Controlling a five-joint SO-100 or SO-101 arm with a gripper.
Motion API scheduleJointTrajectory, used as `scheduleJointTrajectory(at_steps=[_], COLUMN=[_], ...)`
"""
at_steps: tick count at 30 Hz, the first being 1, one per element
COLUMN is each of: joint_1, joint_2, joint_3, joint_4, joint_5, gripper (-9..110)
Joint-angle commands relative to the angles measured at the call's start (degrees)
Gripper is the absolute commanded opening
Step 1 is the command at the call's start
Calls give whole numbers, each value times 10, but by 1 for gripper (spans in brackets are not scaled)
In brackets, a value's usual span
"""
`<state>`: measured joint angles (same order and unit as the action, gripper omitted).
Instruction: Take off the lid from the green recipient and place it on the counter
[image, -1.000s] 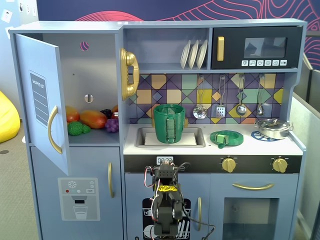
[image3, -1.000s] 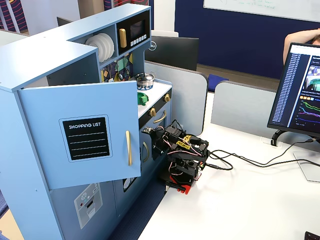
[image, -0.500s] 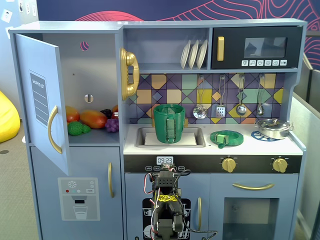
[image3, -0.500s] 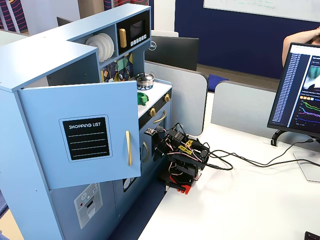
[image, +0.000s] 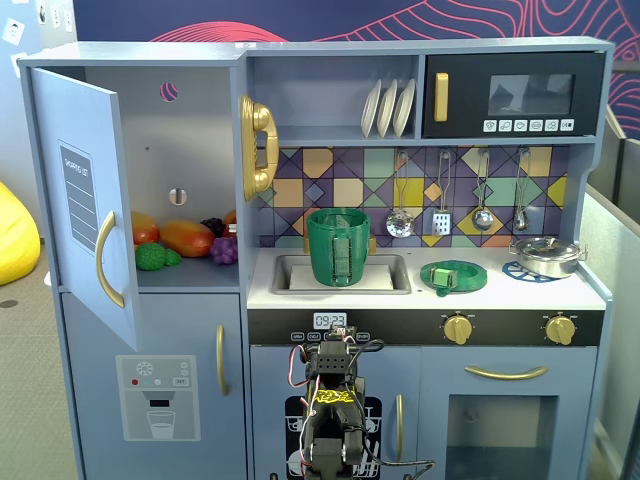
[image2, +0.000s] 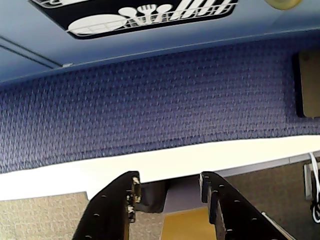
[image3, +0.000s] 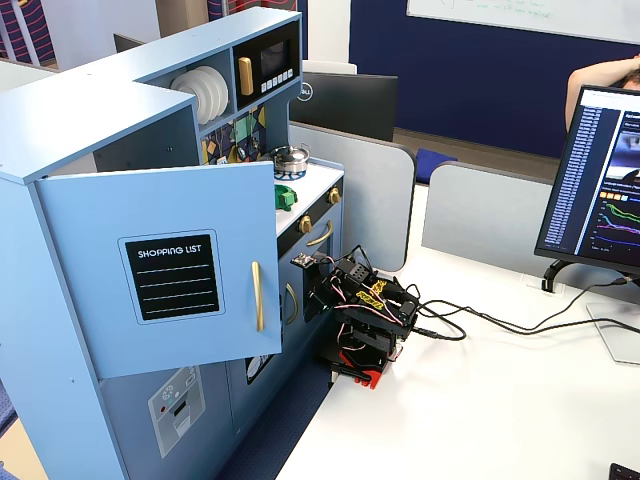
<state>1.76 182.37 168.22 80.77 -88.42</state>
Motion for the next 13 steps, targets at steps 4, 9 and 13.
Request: scheduleJointTrajectory(at_steps=[4,9,13], joint_1=[11,11,11], joint_2=[-3,-3,-3], joint_3=[34,34,34], joint_4=[70,70,70], joint_5=[19,19,19], gripper=[8,8,9])
